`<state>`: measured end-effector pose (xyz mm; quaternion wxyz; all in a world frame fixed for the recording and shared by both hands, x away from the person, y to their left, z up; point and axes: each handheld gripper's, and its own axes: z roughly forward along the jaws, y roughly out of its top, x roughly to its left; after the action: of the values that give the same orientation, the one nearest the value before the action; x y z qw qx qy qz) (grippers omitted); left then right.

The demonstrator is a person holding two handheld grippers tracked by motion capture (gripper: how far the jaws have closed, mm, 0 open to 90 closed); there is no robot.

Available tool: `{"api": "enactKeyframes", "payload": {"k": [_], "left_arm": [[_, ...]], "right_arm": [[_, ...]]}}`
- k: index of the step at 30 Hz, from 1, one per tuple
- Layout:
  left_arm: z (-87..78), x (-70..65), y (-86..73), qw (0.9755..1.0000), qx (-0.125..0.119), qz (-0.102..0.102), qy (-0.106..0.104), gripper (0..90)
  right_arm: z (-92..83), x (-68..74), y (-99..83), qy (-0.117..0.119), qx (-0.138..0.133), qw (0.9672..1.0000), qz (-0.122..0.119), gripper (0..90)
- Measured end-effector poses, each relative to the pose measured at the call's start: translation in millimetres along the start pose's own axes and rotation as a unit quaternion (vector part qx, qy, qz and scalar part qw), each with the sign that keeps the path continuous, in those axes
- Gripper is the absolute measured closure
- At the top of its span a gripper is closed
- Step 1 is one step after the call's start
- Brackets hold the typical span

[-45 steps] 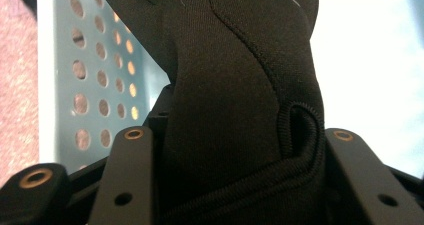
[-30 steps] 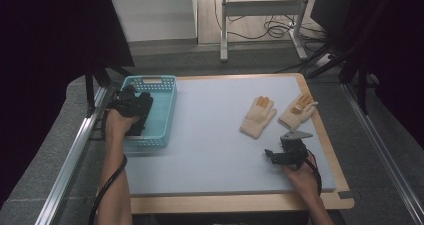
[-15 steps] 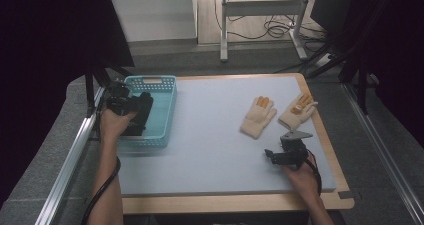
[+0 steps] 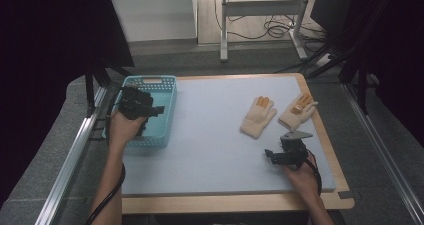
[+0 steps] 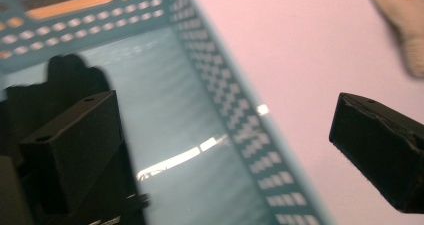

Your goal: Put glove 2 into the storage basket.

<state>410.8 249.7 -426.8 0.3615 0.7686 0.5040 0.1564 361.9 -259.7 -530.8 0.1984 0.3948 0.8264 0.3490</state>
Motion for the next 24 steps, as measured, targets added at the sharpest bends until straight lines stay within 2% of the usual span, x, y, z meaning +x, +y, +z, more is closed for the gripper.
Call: {"api": "enactKeyframes", "payload": {"k": [6,13,18,20,24], "left_arm": [[-0.7,-33.3,0.1,0.9987,-0.018,0.038,-0.028,0.8],[3.5,-69.9,-8.5,0.9949,-0.033,0.077,-0.055,0.1],[10.7,-92.4,-22.9,0.9904,-0.044,0.103,-0.081,0.2],[15.7,-101.3,-30.5,0.9885,-0.042,0.113,-0.091,0.3],[26.6,-116.9,-50.2,0.9859,-0.040,0.131,-0.097,0.2]], "right_arm": [[0.0,0.1,0.0,0.000,0.000,1.0000,0.000,20.0],[0.0,0.1,0.0,0.000,0.000,1.0000,0.000,20.0],[0.1,0.0,0.0,0.000,0.000,1.0000,0.000,20.0],[0.0,0.0,0.0,0.000,0.000,1.0000,0.000,20.0],[0.0,0.1,0.0,0.000,0.000,1.0000,0.001,20.0]]}}
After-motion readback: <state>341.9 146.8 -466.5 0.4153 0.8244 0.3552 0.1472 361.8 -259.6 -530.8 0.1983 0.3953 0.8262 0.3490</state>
